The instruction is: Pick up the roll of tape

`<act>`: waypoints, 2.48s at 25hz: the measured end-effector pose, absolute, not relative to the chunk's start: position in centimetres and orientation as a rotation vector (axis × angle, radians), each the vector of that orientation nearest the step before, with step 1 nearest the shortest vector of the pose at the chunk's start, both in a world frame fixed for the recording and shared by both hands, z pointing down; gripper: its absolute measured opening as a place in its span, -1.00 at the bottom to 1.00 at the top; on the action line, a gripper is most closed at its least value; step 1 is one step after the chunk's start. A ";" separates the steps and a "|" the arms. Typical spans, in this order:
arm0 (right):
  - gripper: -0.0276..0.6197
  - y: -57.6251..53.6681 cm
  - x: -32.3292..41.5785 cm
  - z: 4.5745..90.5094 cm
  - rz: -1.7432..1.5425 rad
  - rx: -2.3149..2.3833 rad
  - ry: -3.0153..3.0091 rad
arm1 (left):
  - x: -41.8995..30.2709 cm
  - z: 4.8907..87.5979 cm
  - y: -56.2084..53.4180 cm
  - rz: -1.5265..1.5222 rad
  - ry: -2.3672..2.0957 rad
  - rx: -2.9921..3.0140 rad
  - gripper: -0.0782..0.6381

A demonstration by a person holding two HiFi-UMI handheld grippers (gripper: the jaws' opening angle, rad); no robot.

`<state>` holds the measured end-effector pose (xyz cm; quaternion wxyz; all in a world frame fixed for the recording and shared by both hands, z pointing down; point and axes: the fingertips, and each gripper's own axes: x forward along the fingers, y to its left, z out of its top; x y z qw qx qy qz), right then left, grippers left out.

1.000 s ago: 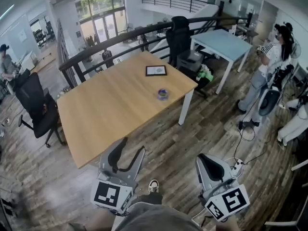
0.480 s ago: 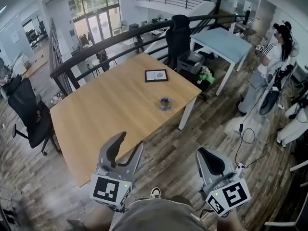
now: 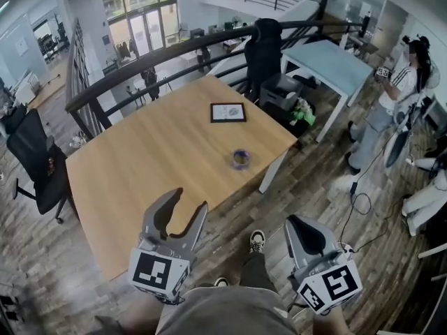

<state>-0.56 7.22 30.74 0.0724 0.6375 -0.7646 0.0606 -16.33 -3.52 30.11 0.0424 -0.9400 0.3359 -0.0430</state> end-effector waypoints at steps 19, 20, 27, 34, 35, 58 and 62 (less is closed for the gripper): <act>-0.83 -14.4 17.1 32.6 0.229 1.626 -2.466 | -1.5 33.6 -21.0 -0.292 1.369 -2.838 -0.20; -0.83 -15.3 18.0 32.6 0.228 1.607 -2.475 | -0.6 33.7 -21.8 -0.298 1.383 -2.834 -0.20; -0.83 -21.1 22.8 33.0 0.267 1.547 -2.545 | 3.0 33.5 -25.6 -0.311 1.495 -2.777 -0.20; -0.83 -24.5 24.0 33.9 0.297 1.528 -2.573 | 3.6 34.0 -27.4 -0.362 1.550 -2.737 -0.20; -0.83 -24.7 23.9 34.0 0.300 1.519 -2.576 | 3.5 34.1 -27.5 -0.366 1.555 -2.734 -0.20; -0.83 -27.6 20.2 38.0 0.331 1.473 -2.553 | 2.8 42.2 -30.3 -0.642 1.546 -2.819 -0.19; -0.83 -28.5 20.1 40.4 0.363 1.459 -2.520 | 3.6 45.4 -31.4 -0.726 1.528 -2.865 -0.19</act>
